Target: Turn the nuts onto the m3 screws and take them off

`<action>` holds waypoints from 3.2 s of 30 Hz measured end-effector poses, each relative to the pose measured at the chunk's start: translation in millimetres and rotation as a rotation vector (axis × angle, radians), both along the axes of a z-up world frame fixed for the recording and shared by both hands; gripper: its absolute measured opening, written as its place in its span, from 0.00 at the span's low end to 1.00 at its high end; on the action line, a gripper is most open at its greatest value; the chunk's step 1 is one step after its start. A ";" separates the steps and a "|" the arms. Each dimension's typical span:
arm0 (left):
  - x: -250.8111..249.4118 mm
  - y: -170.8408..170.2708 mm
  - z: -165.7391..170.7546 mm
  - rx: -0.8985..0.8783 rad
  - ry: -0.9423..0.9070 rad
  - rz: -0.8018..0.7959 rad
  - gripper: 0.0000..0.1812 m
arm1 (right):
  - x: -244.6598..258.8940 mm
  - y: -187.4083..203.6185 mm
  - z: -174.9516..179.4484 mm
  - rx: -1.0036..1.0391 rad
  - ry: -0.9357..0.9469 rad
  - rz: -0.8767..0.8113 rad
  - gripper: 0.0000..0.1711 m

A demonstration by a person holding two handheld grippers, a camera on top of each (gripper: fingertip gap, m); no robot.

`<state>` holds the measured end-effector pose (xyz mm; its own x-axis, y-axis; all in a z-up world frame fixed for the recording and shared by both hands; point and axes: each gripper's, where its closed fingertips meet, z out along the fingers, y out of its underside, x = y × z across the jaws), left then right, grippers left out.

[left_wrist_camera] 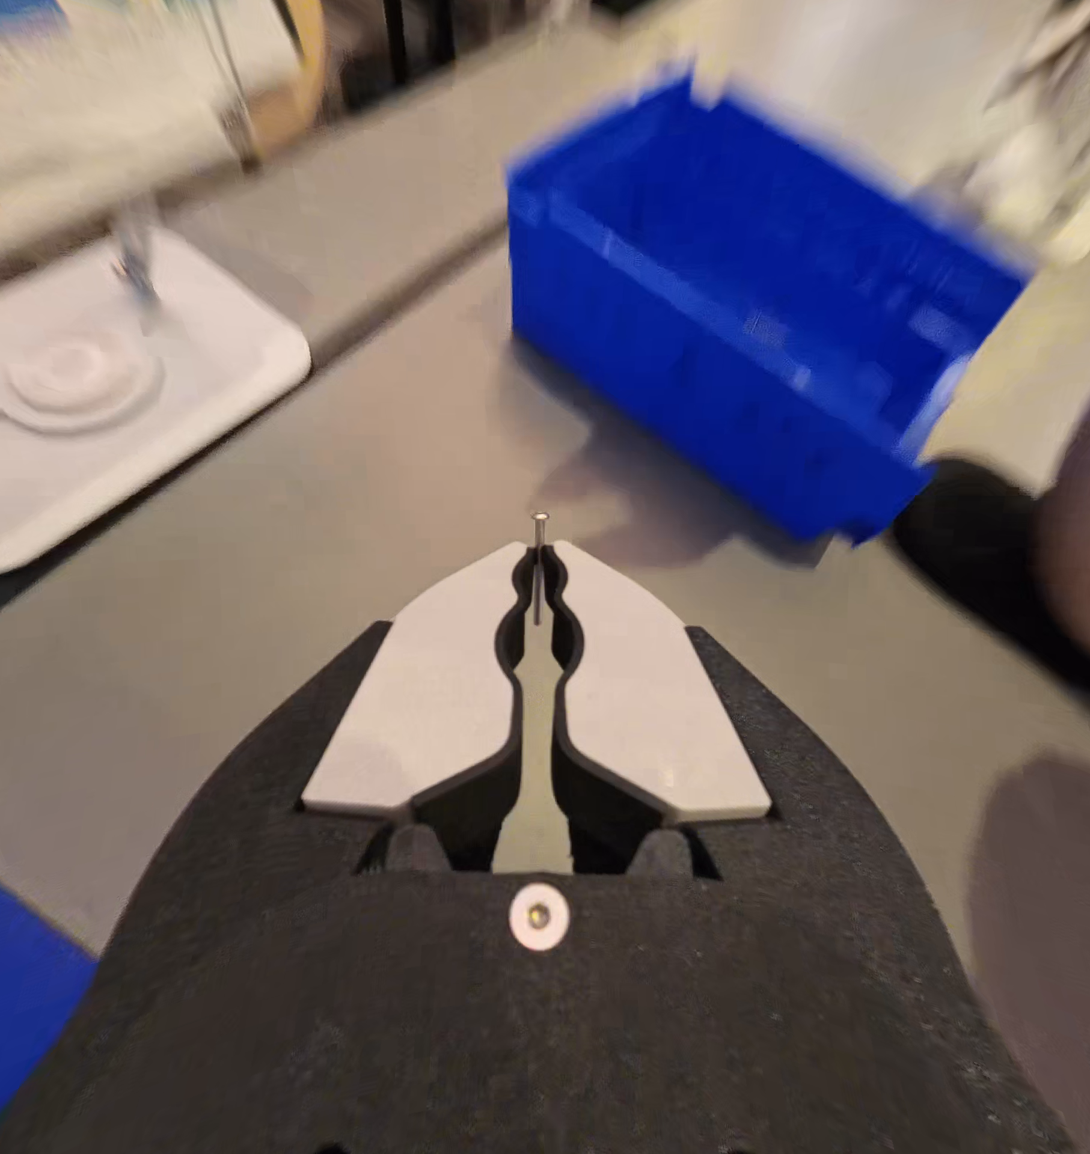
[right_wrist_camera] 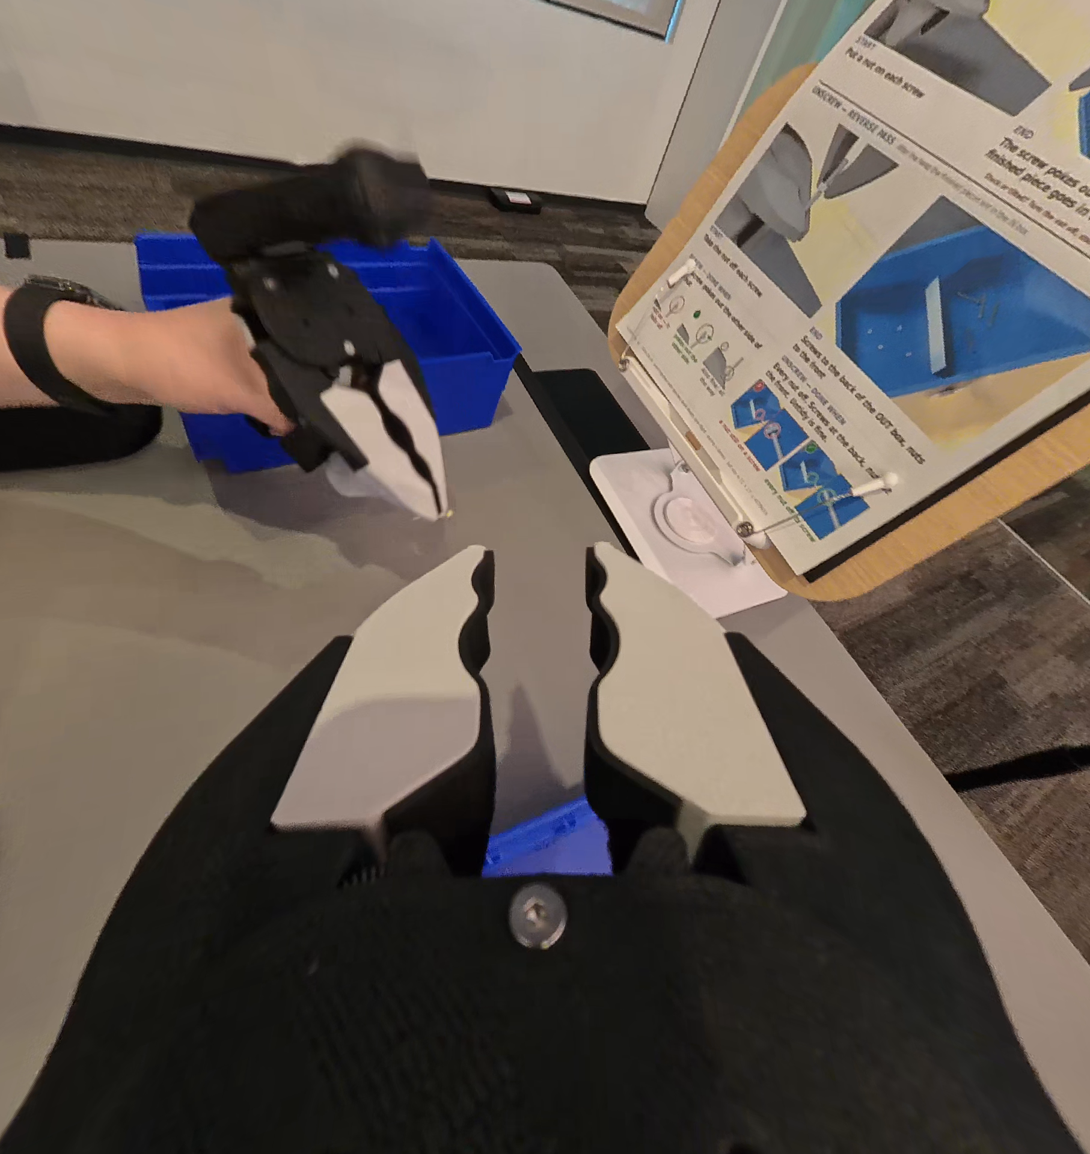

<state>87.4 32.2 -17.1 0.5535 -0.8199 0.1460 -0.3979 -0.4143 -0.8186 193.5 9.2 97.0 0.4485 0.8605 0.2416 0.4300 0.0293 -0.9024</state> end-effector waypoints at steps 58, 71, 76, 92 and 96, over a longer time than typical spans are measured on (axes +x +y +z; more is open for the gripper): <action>-19.9 -78.9 46.7 -0.711 -0.486 -0.356 0.04 | -138.2 -29.5 -57.1 1.228 -0.578 0.276 0.02; -16.6 -85.3 44.3 -0.808 -0.522 -0.420 0.03 | -138.6 -29.2 -56.8 1.303 -0.587 0.266 0.02; -15.5 -83.3 47.8 -0.855 -0.590 -0.463 0.02 | -137.7 -28.3 -52.7 1.341 -0.579 0.237 0.02; -62.8 -40.9 91.0 -0.390 -0.609 -0.239 0.01 | -120.3 10.2 -59.7 0.665 -0.265 0.161 0.08; -90.1 -36.1 119.2 -0.106 -0.563 -0.163 0.01 | -124.2 0.9 -127.4 -0.004 -0.292 0.309 0.08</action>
<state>-2.7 -3.9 102.2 0.2355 -0.8525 0.4666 0.0201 -0.4757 -0.8794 69.3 10.1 -30.4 0.0828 0.9447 0.3173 0.6392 0.1939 -0.7442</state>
